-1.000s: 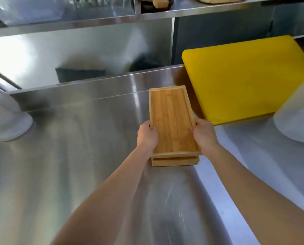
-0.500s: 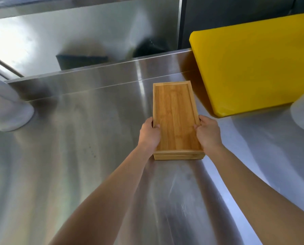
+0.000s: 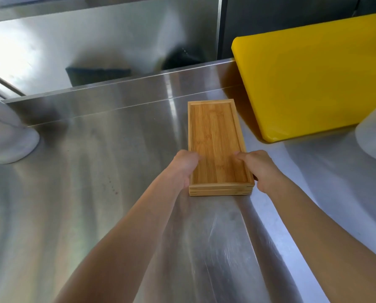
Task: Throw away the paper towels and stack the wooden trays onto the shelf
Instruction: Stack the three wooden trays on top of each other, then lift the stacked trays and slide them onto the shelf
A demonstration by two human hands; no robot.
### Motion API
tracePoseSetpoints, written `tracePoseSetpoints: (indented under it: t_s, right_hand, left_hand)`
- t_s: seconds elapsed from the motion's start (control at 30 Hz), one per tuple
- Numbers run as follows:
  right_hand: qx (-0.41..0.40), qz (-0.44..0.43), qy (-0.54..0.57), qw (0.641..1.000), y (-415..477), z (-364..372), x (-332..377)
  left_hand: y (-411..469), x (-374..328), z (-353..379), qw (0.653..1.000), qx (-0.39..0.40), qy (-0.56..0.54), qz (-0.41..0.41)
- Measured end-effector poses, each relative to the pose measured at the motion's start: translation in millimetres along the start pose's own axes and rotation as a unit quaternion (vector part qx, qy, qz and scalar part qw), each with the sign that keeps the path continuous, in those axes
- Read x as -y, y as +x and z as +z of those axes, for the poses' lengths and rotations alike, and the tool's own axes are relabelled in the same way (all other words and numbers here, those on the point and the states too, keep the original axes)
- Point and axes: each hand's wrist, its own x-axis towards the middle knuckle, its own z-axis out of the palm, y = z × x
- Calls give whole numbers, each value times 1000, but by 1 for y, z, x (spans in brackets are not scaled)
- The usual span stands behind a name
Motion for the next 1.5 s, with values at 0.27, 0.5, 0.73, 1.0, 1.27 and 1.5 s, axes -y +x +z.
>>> tracePoseSetpoints:
  t_s: [0.27,0.5,0.73,1.0,1.27,1.5]
  right_hand:
    - [9,19,69,997,-5,-9,-2]
    - [-5,-62,46,997,-14,-8,-12]
    - [20,-80,130,988,-21,6,-37]
    - [14,-111,150,982,-31,12,-35]
    - [35,-164,129,977,-45,36,-4]
    - [73,-207,125,967,-51,53,17]
  left_hand:
    - [-6,5,-11,1000,2,-6,-15]
    - [-7,23,-4,1000,7,-18,3]
    - [-12,23,-3,997,13,-65,29]
    - [-24,25,-4,992,-1,-123,41]
    - [-36,6,-36,986,-22,-153,58]
    - [-49,-18,-66,983,-42,-151,96]
